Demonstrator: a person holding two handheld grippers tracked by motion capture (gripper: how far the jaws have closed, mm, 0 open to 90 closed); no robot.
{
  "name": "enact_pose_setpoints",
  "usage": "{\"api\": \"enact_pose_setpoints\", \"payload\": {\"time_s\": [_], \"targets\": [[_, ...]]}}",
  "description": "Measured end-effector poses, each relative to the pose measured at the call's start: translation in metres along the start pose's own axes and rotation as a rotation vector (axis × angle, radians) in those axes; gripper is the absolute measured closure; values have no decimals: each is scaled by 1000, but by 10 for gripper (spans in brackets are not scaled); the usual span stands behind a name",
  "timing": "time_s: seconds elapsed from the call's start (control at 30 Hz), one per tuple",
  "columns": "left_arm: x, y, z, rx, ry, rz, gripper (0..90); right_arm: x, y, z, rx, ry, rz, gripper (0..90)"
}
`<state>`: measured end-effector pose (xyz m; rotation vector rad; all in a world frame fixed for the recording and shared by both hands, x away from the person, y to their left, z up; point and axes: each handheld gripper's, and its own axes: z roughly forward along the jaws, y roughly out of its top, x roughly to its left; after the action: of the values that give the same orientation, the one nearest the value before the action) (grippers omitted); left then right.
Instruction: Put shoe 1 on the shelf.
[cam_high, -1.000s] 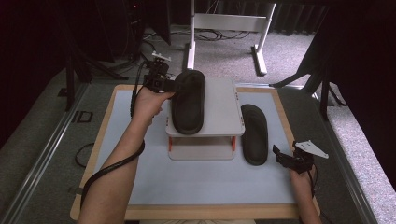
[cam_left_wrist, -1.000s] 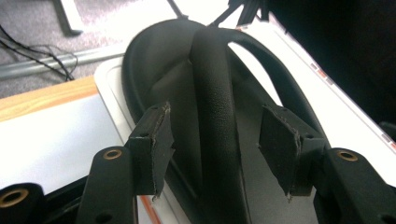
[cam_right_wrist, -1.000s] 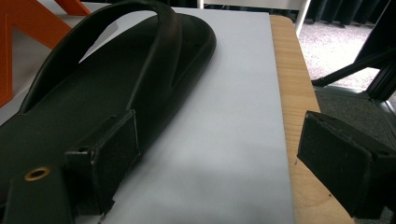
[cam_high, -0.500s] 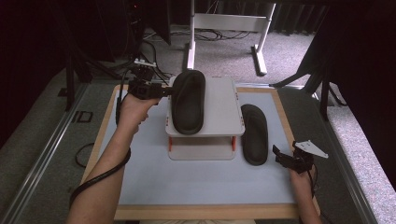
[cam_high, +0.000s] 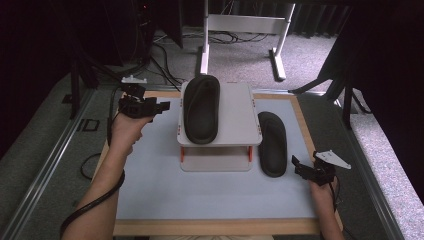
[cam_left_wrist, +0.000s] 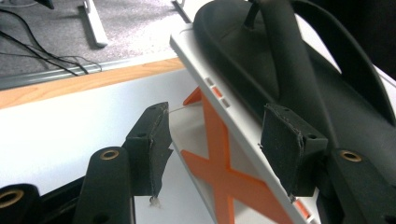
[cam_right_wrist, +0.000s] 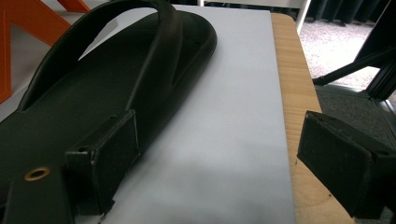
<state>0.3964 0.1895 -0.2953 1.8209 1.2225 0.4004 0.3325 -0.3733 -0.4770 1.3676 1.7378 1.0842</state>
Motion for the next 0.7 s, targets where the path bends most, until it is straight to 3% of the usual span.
{"api": "enact_pose_setpoints", "payload": {"time_s": [0.07,0.27,0.4,0.43,0.5,0.7], "targets": [[7,-9,-1,-14,0,-20,388,0,0,0,-1,-1,0,117],[16,-27,-2,-14,-3,-24,287,0,0,0,0,-1,1,117],[21,-37,-1,-23,4,-34,183,0,0,0,4,0,-5,117],[23,-44,-1,-34,34,-30,161,0,0,0,4,0,-7,117],[25,-51,0,-43,25,-43,155,0,0,0,4,-1,-7,117],[28,-73,9,-63,52,-15,101,1,0,0,4,-2,-8,117]]}}
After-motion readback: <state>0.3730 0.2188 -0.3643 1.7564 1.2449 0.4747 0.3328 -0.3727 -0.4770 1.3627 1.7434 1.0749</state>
